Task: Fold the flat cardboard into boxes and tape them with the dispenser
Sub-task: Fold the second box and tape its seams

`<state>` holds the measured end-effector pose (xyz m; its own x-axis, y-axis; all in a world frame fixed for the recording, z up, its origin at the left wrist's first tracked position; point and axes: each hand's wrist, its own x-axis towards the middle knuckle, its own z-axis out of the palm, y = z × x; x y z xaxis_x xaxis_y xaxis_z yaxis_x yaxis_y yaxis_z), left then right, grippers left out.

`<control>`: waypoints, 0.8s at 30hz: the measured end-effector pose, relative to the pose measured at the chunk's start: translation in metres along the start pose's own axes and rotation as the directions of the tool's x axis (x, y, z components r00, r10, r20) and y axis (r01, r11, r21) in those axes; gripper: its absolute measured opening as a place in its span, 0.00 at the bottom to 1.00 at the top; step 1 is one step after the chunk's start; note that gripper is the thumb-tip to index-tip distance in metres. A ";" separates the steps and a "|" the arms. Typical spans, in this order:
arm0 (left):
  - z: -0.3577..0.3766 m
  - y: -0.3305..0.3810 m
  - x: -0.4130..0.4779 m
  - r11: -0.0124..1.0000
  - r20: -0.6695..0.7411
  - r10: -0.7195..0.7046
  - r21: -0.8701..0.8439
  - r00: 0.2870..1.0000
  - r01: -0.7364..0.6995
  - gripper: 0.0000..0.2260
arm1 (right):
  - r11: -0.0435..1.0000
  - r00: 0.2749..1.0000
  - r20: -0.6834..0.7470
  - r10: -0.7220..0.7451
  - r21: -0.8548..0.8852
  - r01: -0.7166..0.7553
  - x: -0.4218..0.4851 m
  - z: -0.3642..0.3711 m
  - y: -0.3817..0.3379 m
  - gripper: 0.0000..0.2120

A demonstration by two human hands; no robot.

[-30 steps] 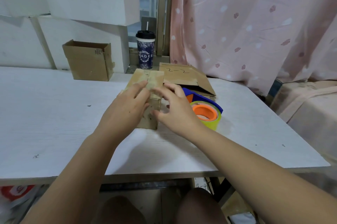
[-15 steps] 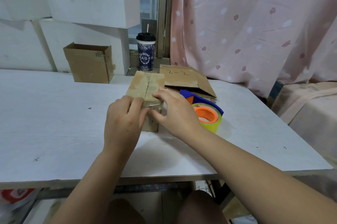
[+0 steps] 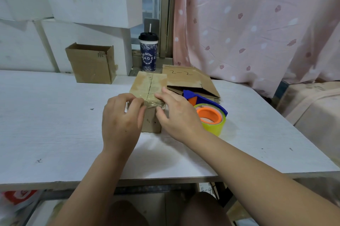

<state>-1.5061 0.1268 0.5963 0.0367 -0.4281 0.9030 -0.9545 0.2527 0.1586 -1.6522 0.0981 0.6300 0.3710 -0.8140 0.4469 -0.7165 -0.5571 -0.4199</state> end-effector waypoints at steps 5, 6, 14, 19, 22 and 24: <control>0.003 0.002 0.002 1.000 -0.012 0.008 0.002 1.000 -0.008 0.01 | 1.000 1.000 0.015 -0.008 0.002 0.008 -0.001 0.001 0.002 0.21; 0.002 0.002 0.002 1.000 -0.010 0.001 -0.006 1.000 -0.001 0.01 | 1.000 0.999 0.032 -0.015 -0.004 0.015 -0.002 0.001 0.002 0.23; 0.002 0.007 -0.002 0.998 -0.016 -0.033 -0.062 0.999 0.032 0.04 | 0.989 0.986 0.164 -0.034 0.146 0.010 0.007 -0.016 0.011 0.21; 0.003 0.009 -0.003 1.000 -0.061 -0.018 -0.022 0.998 0.016 0.04 | 0.985 0.982 0.181 -0.056 0.173 0.024 0.013 -0.022 0.017 0.23; 0.004 0.009 -0.003 1.000 -0.089 0.022 -0.002 0.996 -0.022 0.05 | 0.974 0.988 0.146 -0.041 0.228 0.006 0.013 -0.018 0.018 0.23; 0.004 0.007 -0.004 1.000 -0.094 0.013 0.003 0.995 -0.013 0.05 | 0.967 0.991 0.128 -0.042 0.256 0.008 0.013 -0.015 0.019 0.24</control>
<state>-1.5144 0.1272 0.5921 0.0518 -0.3412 0.9386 -0.9557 0.2557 0.1457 -1.6702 0.0795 0.6393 0.4739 -0.8040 0.3591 -0.5383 -0.5873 -0.6044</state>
